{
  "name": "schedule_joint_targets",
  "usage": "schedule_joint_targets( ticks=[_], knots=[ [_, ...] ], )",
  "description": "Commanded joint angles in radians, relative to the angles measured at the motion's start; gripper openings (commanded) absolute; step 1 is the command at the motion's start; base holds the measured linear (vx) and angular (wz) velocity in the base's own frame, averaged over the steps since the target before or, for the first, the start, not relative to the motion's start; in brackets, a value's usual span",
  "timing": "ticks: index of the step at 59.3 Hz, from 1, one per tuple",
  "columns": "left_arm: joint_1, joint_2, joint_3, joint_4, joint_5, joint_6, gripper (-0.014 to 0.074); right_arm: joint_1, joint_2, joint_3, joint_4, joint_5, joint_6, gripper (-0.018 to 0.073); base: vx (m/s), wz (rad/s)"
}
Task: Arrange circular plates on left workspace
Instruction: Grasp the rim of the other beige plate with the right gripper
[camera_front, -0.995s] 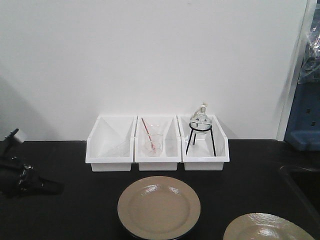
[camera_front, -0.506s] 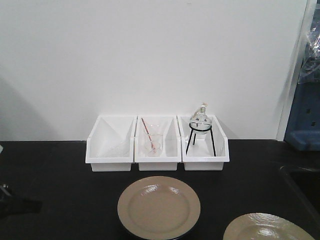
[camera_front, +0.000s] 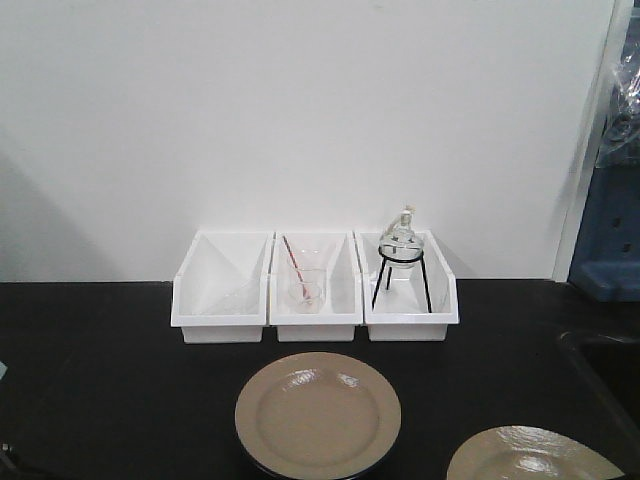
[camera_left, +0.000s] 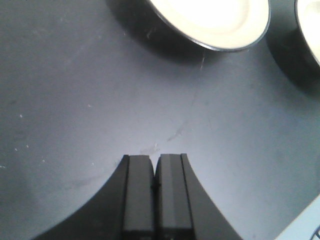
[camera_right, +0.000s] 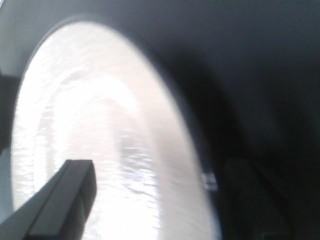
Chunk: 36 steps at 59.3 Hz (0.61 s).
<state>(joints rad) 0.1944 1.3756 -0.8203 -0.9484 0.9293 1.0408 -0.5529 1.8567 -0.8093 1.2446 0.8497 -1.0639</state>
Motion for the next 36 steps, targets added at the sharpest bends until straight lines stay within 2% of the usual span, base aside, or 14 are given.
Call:
schedule_joint_targets(
  ticks=[1, 4, 8, 14, 23, 29, 36],
  knots=[
    [-0.001, -0.035, -0.024, -0.059, 0.005, 0.004, -0.0001, 0.014, -0.023, -0.020, 0.043, 0.042, -0.021, 0.0507, 0.00, 0.00],
    [-0.001, -0.035, -0.024, -0.060, 0.011, 0.004, -0.0001, 0.013, -0.017, -0.020, 0.056, 0.042, -0.021, 0.0426, 0.00, 0.00],
    [-0.001, -0.035, -0.024, -0.060, 0.019, 0.004, -0.0001, 0.011, -0.017, -0.020, 0.062, 0.042, -0.021, 0.0267, 0.00, 0.00],
    [-0.001, -0.035, -0.024, -0.060, 0.033, 0.004, -0.0001, 0.011, -0.021, -0.020, 0.083, 0.063, -0.039, -0.0015, 0.00, 0.00],
    [-0.001, -0.035, -0.024, -0.061, 0.035, 0.004, -0.0001, 0.011, -0.044, -0.020, 0.223, 0.141, -0.053, -0.0007, 0.00, 0.00],
    [-0.001, -0.035, -0.024, -0.061, 0.034, 0.004, -0.0001, 0.014, -0.087, -0.021, 0.375, 0.178, -0.070, -0.0004, 0.00, 0.00],
    [-0.001, -0.035, -0.024, -0.062, 0.034, 0.004, -0.0001, 0.048, -0.124, -0.025, 0.505, 0.184, -0.071, -0.0004, 0.00, 0.00]
  ],
)
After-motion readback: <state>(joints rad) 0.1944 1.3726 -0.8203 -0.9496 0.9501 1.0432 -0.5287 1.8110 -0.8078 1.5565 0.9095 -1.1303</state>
